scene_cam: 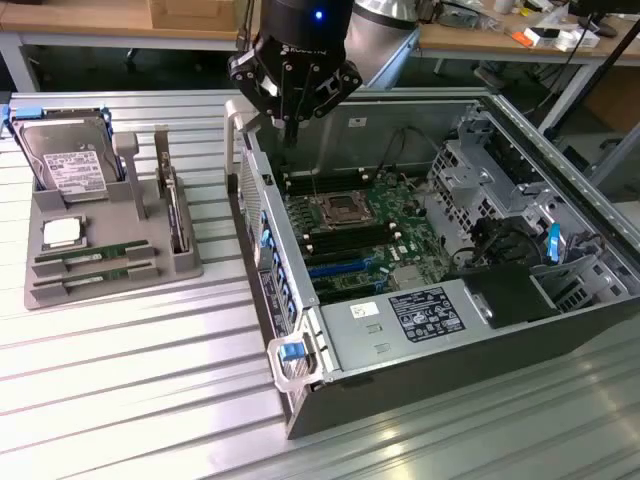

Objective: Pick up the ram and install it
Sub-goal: 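Reach for the ram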

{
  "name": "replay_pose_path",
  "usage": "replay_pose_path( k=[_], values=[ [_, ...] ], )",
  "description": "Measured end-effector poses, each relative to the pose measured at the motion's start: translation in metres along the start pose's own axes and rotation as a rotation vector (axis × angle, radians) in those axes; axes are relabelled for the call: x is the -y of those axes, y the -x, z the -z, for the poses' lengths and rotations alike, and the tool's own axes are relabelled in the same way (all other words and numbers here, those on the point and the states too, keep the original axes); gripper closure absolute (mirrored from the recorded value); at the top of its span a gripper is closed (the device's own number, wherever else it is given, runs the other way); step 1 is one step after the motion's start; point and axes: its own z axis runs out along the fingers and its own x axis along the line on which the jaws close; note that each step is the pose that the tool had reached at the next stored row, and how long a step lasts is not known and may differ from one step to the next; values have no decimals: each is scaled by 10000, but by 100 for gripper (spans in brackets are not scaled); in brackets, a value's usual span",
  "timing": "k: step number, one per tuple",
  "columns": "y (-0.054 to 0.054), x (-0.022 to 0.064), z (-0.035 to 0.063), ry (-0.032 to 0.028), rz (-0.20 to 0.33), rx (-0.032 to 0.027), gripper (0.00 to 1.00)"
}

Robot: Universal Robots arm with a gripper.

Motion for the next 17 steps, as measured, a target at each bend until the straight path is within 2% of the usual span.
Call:
replay_pose_path(
  k=[17],
  values=[
    [-284, 22, 8, 0, 0, 0, 89]
  ],
)
